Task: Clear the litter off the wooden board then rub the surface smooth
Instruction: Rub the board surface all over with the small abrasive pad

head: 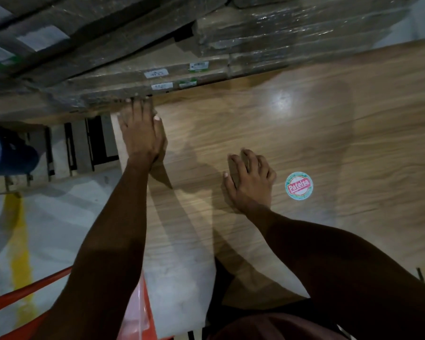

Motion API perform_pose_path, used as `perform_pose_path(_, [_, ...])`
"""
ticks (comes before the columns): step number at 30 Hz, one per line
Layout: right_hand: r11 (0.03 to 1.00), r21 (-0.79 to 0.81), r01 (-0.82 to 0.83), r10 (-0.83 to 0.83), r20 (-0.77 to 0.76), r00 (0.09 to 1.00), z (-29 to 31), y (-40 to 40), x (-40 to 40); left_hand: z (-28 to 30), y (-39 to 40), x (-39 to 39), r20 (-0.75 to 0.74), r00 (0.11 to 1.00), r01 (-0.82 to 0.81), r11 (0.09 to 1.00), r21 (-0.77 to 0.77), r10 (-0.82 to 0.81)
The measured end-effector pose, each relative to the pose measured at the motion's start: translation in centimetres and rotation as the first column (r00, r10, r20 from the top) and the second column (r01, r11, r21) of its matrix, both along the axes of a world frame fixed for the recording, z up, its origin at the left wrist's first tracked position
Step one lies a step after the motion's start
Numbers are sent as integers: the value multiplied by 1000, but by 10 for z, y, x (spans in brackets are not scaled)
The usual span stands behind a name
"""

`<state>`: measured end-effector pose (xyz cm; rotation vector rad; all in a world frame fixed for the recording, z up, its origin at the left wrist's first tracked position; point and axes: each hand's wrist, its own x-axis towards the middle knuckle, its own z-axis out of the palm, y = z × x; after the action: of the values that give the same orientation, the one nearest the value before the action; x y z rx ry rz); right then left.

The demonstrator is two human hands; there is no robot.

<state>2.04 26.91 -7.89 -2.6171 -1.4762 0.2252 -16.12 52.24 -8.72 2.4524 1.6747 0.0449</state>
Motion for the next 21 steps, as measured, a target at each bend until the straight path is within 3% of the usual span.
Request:
perform_pose_path(4, [1000, 13, 0, 0, -3, 1000, 1, 0, 0, 1, -15, 4, 80, 975, 210, 978, 4, -209])
perform_pose_path(12, [999, 48, -1, 1, 6, 1000, -2, -1, 0, 1, 20, -23, 8, 999, -50, 999, -11, 50])
perform_pose_path(14, [999, 36, -3, 3, 1, 1000, -2, -1, 1, 3, 8, -11, 4, 1000, -29, 1000, -8, 29])
perform_pose_path(18, [1000, 15, 1, -1, -5, 1000, 0, -1, 1, 4, -15, 4, 60, 974, 221, 975, -23, -219])
perform_pose_path(21, [1000, 1, 2, -2, -6, 1000, -1, -1, 1, 6, 5, -12, 31, 986, 165, 986, -22, -164])
